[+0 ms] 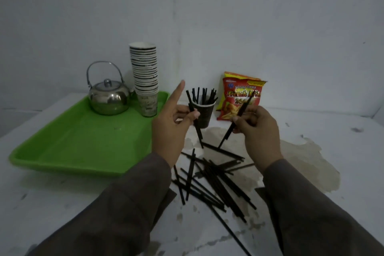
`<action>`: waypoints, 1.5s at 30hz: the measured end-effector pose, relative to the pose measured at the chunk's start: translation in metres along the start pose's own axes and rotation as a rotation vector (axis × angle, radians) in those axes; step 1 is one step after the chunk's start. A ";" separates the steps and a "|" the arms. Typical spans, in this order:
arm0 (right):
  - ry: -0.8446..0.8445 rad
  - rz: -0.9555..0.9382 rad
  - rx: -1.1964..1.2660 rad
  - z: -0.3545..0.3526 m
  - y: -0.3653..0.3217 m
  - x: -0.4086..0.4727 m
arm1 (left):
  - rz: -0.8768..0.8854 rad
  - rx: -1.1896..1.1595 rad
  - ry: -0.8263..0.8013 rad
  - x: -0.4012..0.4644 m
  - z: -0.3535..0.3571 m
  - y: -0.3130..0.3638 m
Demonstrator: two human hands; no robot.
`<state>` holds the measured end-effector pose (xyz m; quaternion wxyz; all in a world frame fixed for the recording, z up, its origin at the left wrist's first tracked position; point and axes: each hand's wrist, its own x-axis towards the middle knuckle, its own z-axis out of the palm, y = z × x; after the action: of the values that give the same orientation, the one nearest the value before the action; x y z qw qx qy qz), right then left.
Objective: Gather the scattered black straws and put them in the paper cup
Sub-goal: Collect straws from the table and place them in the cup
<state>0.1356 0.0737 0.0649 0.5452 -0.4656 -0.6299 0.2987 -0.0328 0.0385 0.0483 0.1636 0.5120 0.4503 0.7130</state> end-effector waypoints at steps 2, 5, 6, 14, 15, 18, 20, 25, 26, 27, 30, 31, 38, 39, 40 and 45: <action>0.049 -0.072 -0.033 0.011 -0.012 0.025 | 0.051 0.068 0.004 0.029 0.003 0.006; 0.102 -0.147 -0.011 0.028 -0.031 0.061 | 0.097 0.086 0.018 0.073 0.009 0.016; 0.108 -0.160 0.001 0.034 -0.035 0.072 | 0.109 0.081 0.016 0.085 0.011 0.018; 0.068 -0.156 -0.122 0.075 -0.020 0.118 | 0.155 0.235 -0.044 0.128 0.034 -0.011; 0.050 -0.137 -0.141 0.079 -0.014 0.118 | 0.146 0.249 -0.053 0.127 0.037 -0.019; -0.007 -0.067 -0.234 0.090 0.008 0.115 | 0.112 0.289 -0.081 0.122 0.042 -0.043; -0.018 -0.050 -0.400 0.096 0.023 0.114 | 0.065 0.323 -0.103 0.118 0.042 -0.058; -0.086 0.025 -0.551 0.100 0.038 0.110 | -0.036 0.422 -0.257 0.109 0.042 -0.080; -0.093 0.021 -0.539 0.098 0.037 0.110 | -0.031 0.428 -0.267 0.109 0.041 -0.081; -0.096 0.002 -0.528 0.097 0.035 0.110 | -0.021 0.434 -0.265 0.109 0.040 -0.080; -0.065 -0.114 -0.496 0.091 0.018 0.112 | 0.038 0.460 -0.235 0.113 0.036 -0.068; -0.047 -0.146 -0.479 0.087 0.010 0.112 | 0.070 0.469 -0.230 0.113 0.034 -0.061; 0.025 -0.234 -0.230 0.039 -0.022 0.066 | 0.166 0.497 -0.295 0.071 0.003 -0.006; 0.002 -0.232 -0.220 0.030 -0.018 0.049 | 0.154 0.498 -0.331 0.054 -0.003 -0.002; -0.028 -0.222 -0.220 0.022 -0.012 0.032 | 0.144 0.507 -0.381 0.036 -0.009 0.000; -0.186 -0.098 -0.301 -0.011 0.021 -0.045 | 0.113 0.591 -0.688 -0.049 -0.027 0.003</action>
<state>0.1505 0.0392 0.0309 0.4226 -0.4811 -0.7371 0.2158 -0.0353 -0.0099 0.0202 0.1113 0.7675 0.5254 0.3501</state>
